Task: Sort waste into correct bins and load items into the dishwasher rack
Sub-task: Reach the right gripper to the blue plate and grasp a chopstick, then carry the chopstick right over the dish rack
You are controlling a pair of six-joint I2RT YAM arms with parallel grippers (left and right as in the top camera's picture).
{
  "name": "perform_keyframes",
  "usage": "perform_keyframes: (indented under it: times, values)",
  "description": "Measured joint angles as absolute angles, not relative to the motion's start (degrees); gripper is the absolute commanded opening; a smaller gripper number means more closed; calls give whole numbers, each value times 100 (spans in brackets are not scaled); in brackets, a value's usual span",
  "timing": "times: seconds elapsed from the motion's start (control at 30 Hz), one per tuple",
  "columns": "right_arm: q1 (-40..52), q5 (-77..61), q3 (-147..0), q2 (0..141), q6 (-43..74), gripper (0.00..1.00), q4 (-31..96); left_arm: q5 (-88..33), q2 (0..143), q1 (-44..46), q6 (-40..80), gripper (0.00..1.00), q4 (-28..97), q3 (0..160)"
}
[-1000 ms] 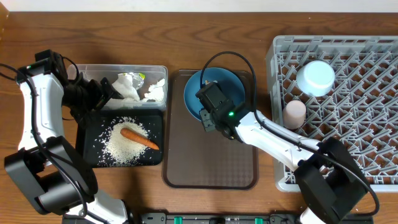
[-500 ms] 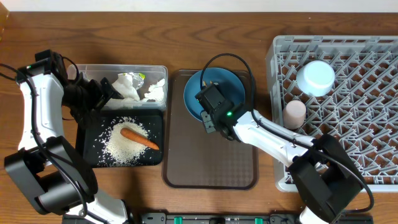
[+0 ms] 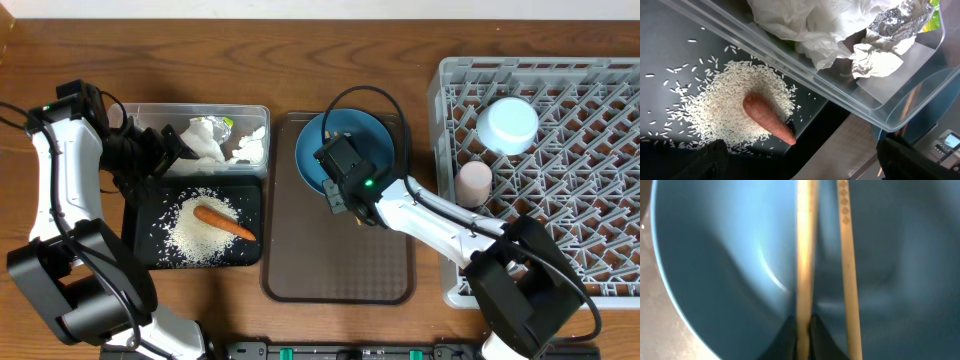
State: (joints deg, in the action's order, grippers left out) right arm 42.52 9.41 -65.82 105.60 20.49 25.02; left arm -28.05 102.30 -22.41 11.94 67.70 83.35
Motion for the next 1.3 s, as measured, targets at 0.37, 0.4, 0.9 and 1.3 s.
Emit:
perform_keyframes:
  times: [0.37,0.4,0.9,1.3]
  values:
    - [4252,838,-6584,10486,2040,1,2460,-2808,10230,-2241,1194,98,6772,8335]
    - [4252,843,-6587,10412,2040,1,2502,-2808,10230,-2241,1194,98,6770,8335]
    - [3885,2032,-6873,7714,1688,1,5321,-2810,10230,-2241,1194,98,6775,8335]
    - [2362,2620,-6869,7548,1614,1,7271,-2808,10230,-2241,1194,98,6772,8335]
